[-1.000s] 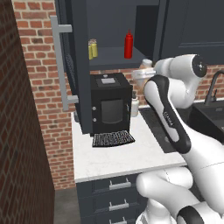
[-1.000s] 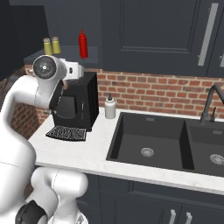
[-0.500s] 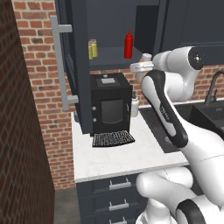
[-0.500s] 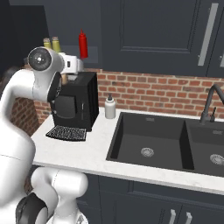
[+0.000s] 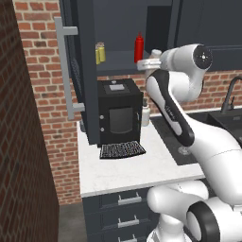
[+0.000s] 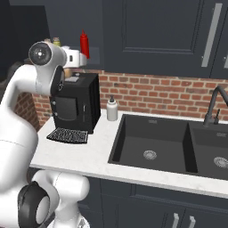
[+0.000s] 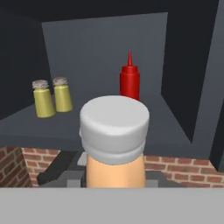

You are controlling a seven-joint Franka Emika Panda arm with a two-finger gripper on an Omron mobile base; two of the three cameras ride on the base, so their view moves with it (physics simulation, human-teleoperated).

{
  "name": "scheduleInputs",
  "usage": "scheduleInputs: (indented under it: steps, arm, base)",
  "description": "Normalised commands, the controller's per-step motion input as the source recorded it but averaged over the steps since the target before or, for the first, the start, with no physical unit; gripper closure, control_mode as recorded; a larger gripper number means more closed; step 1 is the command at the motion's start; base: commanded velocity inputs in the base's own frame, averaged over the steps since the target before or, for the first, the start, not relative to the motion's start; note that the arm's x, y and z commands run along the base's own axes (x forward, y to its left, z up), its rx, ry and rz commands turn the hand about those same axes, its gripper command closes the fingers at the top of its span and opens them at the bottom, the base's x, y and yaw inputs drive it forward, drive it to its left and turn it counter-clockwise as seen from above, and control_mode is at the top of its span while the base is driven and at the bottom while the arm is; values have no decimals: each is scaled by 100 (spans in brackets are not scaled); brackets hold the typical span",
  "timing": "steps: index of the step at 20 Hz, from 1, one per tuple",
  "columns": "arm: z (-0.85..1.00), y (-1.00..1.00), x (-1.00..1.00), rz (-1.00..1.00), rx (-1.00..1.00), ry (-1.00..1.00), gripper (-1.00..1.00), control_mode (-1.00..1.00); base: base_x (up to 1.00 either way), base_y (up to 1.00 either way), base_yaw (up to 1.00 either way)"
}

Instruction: Put the shaker and condiment bottle from the counter next to their counterparts in the cabinet.

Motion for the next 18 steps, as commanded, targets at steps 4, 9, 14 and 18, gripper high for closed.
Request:
scheduleInputs:
  steps: [4, 9, 14, 18]
  arm:
    - [6, 0, 23, -7, 0, -7, 100, -100]
    - [13, 0, 6, -7, 0, -12, 100, -100]
    - [16, 3, 15, 0, 0, -1, 100, -100]
    - [10, 4, 22, 0, 0, 0, 100, -100]
  base:
    - [0, 0, 0]
    - [0, 0, 0]
    - [0, 0, 0]
    - [0, 0, 0]
